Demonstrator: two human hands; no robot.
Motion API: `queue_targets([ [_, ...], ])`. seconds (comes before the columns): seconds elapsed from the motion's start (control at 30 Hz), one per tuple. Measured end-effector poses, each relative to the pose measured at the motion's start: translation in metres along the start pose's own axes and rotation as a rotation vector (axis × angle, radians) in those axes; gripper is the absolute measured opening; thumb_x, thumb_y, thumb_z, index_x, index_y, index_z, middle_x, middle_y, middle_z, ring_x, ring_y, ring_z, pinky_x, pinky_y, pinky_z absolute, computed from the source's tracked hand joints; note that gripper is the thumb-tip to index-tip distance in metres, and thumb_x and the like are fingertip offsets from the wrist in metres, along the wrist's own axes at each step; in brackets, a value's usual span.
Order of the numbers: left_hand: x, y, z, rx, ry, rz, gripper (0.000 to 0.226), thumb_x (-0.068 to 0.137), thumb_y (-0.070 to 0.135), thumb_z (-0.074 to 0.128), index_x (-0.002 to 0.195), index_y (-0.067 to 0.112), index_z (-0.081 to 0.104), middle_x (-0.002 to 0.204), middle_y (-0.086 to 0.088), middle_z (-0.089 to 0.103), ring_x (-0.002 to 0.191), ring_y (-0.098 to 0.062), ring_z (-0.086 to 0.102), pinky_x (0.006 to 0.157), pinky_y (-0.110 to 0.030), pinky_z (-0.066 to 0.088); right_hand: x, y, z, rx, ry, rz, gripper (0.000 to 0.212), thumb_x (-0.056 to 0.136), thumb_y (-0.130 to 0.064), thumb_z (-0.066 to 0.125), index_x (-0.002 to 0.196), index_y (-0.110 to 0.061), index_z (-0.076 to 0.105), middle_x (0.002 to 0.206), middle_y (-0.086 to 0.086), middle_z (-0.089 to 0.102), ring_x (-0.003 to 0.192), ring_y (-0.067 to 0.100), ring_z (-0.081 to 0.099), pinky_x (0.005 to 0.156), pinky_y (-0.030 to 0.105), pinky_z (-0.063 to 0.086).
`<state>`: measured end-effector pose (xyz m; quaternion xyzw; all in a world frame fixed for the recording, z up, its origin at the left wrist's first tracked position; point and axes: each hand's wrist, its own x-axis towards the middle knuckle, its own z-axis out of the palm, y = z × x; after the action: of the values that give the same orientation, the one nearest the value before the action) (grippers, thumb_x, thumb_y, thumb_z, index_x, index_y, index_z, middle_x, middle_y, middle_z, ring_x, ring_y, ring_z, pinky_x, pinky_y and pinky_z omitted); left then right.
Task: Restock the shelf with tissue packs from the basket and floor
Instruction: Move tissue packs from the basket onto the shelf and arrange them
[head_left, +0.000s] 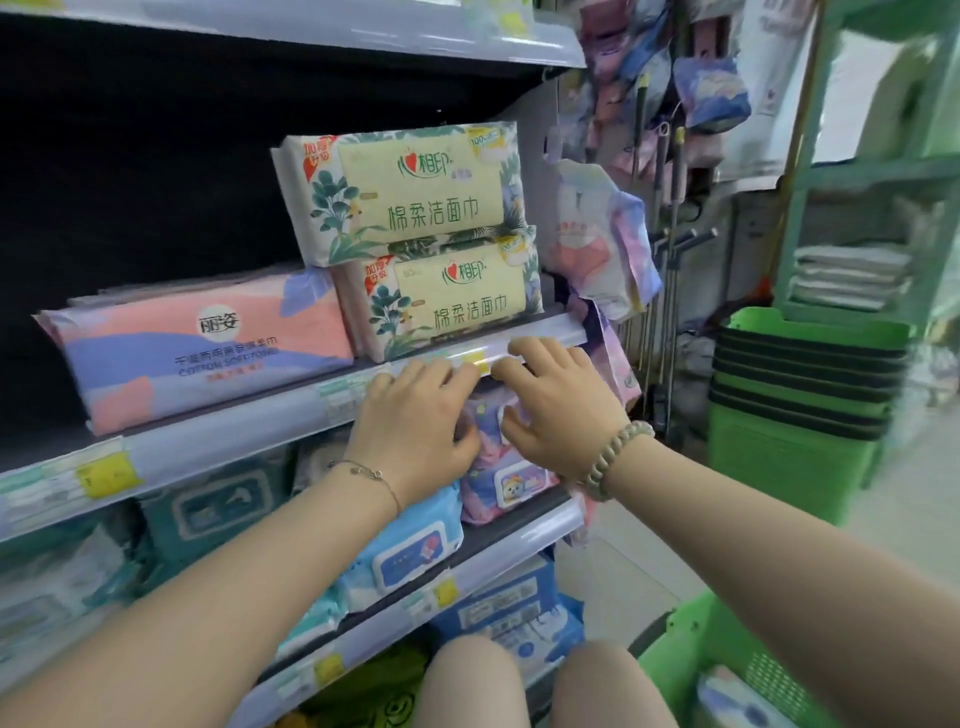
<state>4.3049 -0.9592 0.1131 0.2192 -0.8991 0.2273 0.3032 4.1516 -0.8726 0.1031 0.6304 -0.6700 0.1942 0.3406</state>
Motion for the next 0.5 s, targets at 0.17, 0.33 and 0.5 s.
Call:
queue_targets([
  [0.17, 0.015, 0.041, 0.031, -0.095, -0.024, 0.074, 0.041, 0.069, 0.041, 0.038, 0.094, 0.017, 0.061, 0.078, -0.001, 0.056, 0.073, -0.027, 0.058, 0.057, -0.035, 0.044, -0.039, 0.036, 0.004, -0.066, -0.063, 0.096, 0.034, 0.072, -0.034, 0.046, 0.098, -0.015, 0.057, 0.097, 0.004, 0.054, 0.082, 0.027, 0.051, 0.068, 0.034, 0.042],
  [0.33, 0.024, 0.084, 0.061, -0.178, -0.072, 0.1, 0.033, 0.068, 0.038, 0.053, 0.094, 0.019, 0.058, 0.08, 0.0, 0.055, 0.075, -0.027, 0.058, 0.063, -0.036, 0.044, -0.084, 0.069, 0.014, -0.123, -0.165, 0.212, 0.034, 0.074, -0.036, 0.045, 0.1, -0.016, 0.055, 0.101, 0.003, 0.053, 0.085, 0.027, 0.051, 0.069, 0.037, 0.043],
  [0.5, 0.028, 0.124, 0.087, -0.248, -0.166, 0.171, 0.035, 0.076, 0.036, 0.055, 0.107, 0.021, 0.053, 0.092, 0.0, 0.053, 0.085, -0.025, 0.054, 0.069, -0.037, 0.044, -0.129, 0.095, 0.025, -0.151, -0.241, 0.32, 0.033, 0.073, -0.031, 0.057, 0.102, -0.017, 0.055, 0.099, 0.002, 0.052, 0.086, 0.027, 0.052, 0.069, 0.037, 0.044],
])
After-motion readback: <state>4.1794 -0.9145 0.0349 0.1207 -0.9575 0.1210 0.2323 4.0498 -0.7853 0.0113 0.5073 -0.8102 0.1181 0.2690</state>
